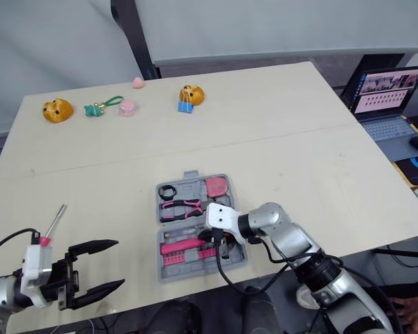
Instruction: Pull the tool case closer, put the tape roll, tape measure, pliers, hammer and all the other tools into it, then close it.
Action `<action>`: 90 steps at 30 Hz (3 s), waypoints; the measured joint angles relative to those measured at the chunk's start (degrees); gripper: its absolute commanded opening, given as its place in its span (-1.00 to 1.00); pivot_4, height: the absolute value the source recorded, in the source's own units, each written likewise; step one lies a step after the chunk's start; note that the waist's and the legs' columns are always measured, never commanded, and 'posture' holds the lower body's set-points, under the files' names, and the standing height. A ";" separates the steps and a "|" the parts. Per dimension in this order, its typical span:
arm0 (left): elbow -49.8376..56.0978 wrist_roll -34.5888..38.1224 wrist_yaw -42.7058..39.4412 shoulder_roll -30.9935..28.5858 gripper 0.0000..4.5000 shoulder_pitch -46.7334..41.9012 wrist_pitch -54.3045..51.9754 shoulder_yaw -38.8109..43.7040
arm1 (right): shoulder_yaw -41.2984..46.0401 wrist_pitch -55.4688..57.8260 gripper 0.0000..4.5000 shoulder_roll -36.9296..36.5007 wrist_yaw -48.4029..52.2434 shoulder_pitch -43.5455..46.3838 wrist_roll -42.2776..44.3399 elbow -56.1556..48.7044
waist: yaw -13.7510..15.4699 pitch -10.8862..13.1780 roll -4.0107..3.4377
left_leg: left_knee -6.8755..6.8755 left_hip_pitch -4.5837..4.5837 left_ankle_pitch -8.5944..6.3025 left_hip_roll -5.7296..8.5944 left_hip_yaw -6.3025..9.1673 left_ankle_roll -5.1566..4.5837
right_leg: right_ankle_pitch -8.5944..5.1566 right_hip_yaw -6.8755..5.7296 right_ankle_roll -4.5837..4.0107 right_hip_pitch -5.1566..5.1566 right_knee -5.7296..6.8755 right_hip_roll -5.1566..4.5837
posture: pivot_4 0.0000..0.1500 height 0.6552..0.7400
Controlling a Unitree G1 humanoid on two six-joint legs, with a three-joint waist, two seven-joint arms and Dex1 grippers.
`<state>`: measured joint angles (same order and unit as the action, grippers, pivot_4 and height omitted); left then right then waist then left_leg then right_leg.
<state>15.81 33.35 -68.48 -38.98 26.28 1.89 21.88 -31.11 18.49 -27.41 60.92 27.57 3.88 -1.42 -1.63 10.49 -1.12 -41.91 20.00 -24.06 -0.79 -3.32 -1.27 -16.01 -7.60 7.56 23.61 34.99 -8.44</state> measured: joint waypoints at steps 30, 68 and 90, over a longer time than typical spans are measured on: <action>-0.08 -0.04 0.16 0.05 1.00 -1.23 0.01 -0.57 | 4.38 -1.81 -0.99 2.15 -2.65 -4.07 0.10 2.07 | 0.12 -0.81 0.20 | 0.43 -0.79 -0.03 -0.15 0.26 0.02 | -0.05 -0.09 -0.08 -0.83 -0.37 -0.11 | 1.00 0.42; 0.10 -0.29 0.61 0.46 1.00 -1.02 0.10 -1.29 | 2.70 1.69 -0.99 2.30 0.45 -4.25 3.23 -0.37 | -0.03 -0.59 -0.04 | 0.76 -0.77 -0.03 -0.14 0.07 0.02 | -0.04 -0.11 -0.08 -0.67 -0.56 -0.06 | 1.00 0.42; 1.21 -0.34 1.20 0.77 1.00 -0.98 0.12 -2.30 | 4.58 3.50 -0.99 3.81 0.17 -3.96 3.29 -0.05 | 0.02 -0.57 -0.05 | 0.79 -0.74 -0.03 -0.13 0.07 0.01 | -0.04 -0.11 -0.08 -0.64 -0.58 -0.06 | 1.00 0.42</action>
<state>17.01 33.01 -67.28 -38.21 25.30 2.01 19.58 -26.52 21.98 -23.60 61.09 23.61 7.17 -1.47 -1.61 9.91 -1.18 -41.12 19.25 -24.09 -0.92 -3.25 -1.26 -16.05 -7.71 7.48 22.97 34.41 -8.51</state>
